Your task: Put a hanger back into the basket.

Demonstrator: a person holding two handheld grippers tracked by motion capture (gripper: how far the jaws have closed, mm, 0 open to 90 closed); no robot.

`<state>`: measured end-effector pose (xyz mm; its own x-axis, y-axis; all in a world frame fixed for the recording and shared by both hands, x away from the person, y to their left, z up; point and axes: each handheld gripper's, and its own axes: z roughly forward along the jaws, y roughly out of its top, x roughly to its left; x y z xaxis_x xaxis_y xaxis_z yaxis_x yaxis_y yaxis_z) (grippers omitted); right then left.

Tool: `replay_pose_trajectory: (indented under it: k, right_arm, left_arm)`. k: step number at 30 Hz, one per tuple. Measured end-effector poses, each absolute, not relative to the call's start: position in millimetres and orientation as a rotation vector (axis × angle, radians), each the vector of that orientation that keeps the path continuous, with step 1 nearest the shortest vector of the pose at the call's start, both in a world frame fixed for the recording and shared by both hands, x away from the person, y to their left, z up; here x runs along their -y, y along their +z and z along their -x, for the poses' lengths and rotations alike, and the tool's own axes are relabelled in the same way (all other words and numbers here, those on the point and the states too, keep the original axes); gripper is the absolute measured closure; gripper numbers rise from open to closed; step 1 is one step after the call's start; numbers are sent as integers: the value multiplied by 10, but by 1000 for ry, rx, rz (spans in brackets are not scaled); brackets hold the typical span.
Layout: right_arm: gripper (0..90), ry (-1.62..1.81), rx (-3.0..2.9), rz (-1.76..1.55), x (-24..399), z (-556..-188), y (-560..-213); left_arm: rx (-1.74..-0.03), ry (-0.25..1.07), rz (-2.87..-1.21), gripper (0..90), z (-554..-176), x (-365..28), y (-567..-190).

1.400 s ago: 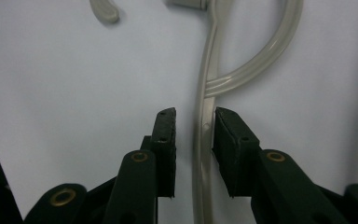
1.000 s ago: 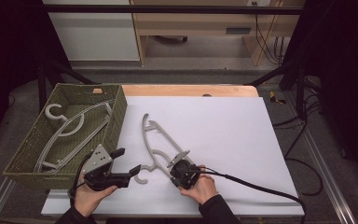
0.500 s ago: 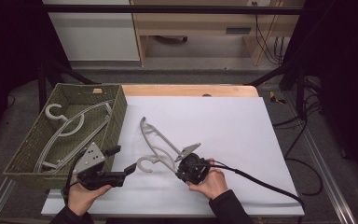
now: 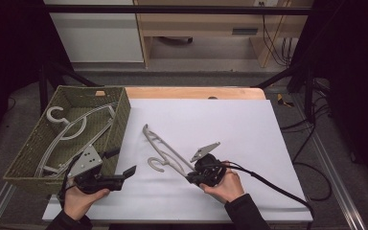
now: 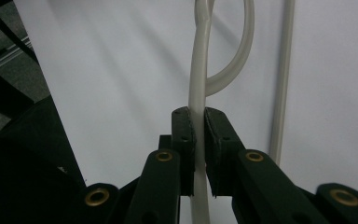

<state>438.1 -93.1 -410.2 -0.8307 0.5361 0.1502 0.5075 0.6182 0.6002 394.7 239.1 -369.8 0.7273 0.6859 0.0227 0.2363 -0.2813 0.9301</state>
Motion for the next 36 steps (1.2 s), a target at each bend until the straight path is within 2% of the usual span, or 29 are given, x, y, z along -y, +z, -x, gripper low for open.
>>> replay_pose_trajectory:
  k: [6, 16, 22, 36]
  right_arm:
    - [835, 1029, -2789, -871, 984, -4375, -4066]
    - [835, 1053, -2796, -844, 1081, -4353, -3928]
    - [835, 1056, -2804, -833, 1132, -4322, -3864]
    - [833, 1083, -2820, -829, 1228, -4303, -3909]
  left_arm:
    - [-663, 497, -1909, 169, -3960, -2357, -3721]
    - [-506, 475, -2166, 153, -4105, -2117, -3778]
    - [-408, 528, -2313, 147, -4271, -1904, -3792]
    - [-270, 593, -2442, 159, -4571, -1521, -4017]
